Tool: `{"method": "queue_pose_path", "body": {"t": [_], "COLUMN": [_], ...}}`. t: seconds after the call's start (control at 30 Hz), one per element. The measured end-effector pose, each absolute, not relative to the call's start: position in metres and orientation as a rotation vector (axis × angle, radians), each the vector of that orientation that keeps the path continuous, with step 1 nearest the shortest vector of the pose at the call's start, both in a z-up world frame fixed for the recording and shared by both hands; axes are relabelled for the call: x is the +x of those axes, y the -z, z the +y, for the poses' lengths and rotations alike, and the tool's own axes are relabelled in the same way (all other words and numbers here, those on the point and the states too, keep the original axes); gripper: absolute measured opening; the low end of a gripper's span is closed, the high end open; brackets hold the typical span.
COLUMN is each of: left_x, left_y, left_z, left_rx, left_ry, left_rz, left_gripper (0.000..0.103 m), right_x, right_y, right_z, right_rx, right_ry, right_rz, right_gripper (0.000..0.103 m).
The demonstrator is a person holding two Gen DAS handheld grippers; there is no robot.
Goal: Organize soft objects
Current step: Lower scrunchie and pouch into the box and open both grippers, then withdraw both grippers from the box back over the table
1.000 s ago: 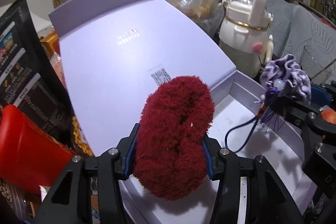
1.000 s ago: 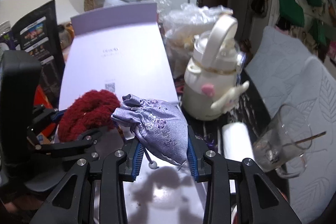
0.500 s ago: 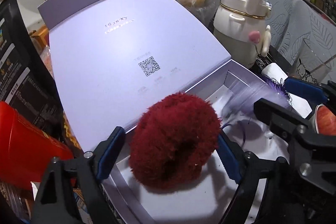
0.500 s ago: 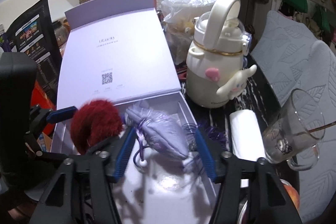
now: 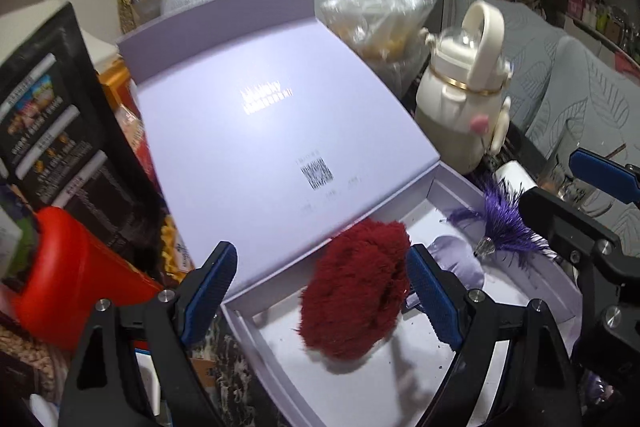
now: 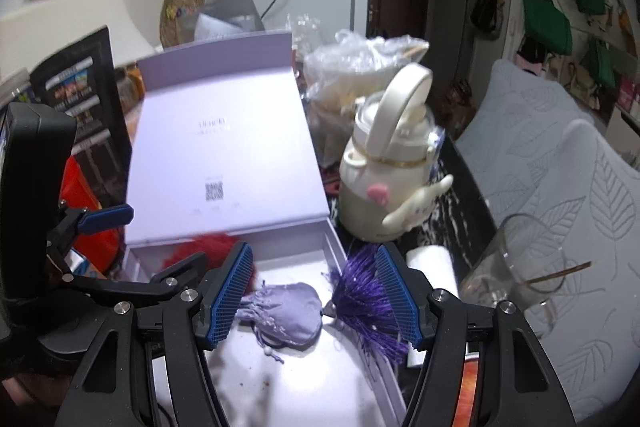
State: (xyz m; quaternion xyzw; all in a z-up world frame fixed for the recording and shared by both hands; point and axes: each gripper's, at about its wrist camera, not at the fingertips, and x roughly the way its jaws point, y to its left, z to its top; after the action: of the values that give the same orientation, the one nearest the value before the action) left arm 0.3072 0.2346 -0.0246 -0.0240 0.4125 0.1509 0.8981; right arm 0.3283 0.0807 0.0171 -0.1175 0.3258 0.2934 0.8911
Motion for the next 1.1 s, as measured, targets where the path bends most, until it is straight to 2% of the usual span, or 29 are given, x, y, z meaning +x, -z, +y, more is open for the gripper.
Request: {"method": "queue_pose_path", "body": {"t": [0.5, 0.93, 1.0, 1.07, 1.1], "left_x": [0.256, 0.179, 0.168, 0.156, 0.151], "left_y": [-0.056, -0.121, -0.127, -0.131, -0.133], "left_z": [0.220, 0.183, 0.177, 0.172, 0.170], "left_rx": [-0.044, -0.021, -0.021, -0.021, -0.021], "left_ry": [-0.343, -0.302, -0.295, -0.290, -0.288], "left_rz": [0.707, 0.558, 0.543, 0.530, 0.523], "left_gripper": [0.087, 0.088, 0.091, 0.100, 0.100], "right_x": [0.282, 0.204, 0.190, 0.178, 0.170], "right_y": [-0.090, -0.141, -0.146, -0.148, -0.149], "right_z": [0.052, 0.014, 0.006, 0.000, -0.004], "right_rx": [-0.221, -0.216, -0.214, -0.215, -0.217], "right_ry": [-0.610, -0.628, -0.629, -0.631, -0.629], "right_rz": [0.558, 0.426, 0.410, 0.399, 0.392], "right_gripper": [0.065, 0.073, 0.075, 0.079, 0.080]}}
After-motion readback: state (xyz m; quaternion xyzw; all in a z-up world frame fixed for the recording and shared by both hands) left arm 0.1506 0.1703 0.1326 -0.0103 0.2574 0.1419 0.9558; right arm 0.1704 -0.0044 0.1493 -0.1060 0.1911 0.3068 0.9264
